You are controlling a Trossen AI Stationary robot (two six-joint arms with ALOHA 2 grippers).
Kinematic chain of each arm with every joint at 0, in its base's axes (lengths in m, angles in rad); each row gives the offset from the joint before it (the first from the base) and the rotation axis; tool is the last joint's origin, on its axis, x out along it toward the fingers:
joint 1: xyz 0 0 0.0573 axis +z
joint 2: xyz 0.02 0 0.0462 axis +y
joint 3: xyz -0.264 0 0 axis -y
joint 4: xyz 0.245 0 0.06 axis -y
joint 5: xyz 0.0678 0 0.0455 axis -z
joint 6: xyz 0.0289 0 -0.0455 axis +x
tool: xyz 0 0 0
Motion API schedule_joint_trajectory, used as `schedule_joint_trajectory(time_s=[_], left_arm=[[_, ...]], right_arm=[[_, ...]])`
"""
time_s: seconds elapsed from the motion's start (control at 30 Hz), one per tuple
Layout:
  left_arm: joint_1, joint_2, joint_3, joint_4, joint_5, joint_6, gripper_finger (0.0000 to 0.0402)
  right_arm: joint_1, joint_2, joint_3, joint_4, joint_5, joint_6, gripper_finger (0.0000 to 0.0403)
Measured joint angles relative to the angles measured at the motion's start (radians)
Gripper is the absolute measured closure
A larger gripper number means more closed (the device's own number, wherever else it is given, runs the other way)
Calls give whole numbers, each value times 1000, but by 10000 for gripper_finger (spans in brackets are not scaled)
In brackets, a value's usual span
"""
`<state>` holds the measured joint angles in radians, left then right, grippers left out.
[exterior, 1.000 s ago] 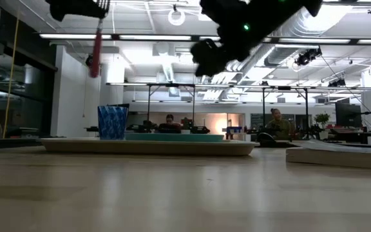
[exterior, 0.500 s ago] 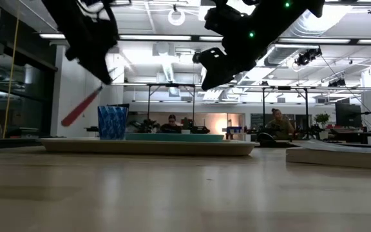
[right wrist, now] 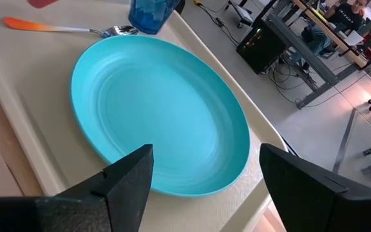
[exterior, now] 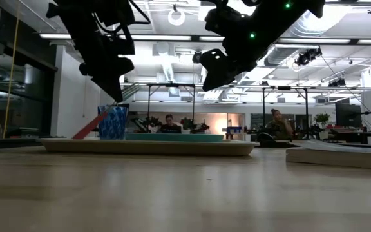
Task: Pick and place plate/cup/fork/spoon on tray
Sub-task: Put the pink fork on the white tray beside the orange spoon
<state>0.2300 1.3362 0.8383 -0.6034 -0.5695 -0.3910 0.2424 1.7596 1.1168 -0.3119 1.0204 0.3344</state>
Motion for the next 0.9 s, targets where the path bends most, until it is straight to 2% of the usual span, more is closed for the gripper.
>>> schedule_joint_trajectory(time_s=[0.43, 0.9], left_arm=[[-48, 26, 0, 14, 20, -25, 401], [-49, 26, -2, 74, 26, -20, 401]], right_arm=[[0, 0, 0, 2, 0, 5, 128], [0, 0, 0, 2, 0, 5, 128]])
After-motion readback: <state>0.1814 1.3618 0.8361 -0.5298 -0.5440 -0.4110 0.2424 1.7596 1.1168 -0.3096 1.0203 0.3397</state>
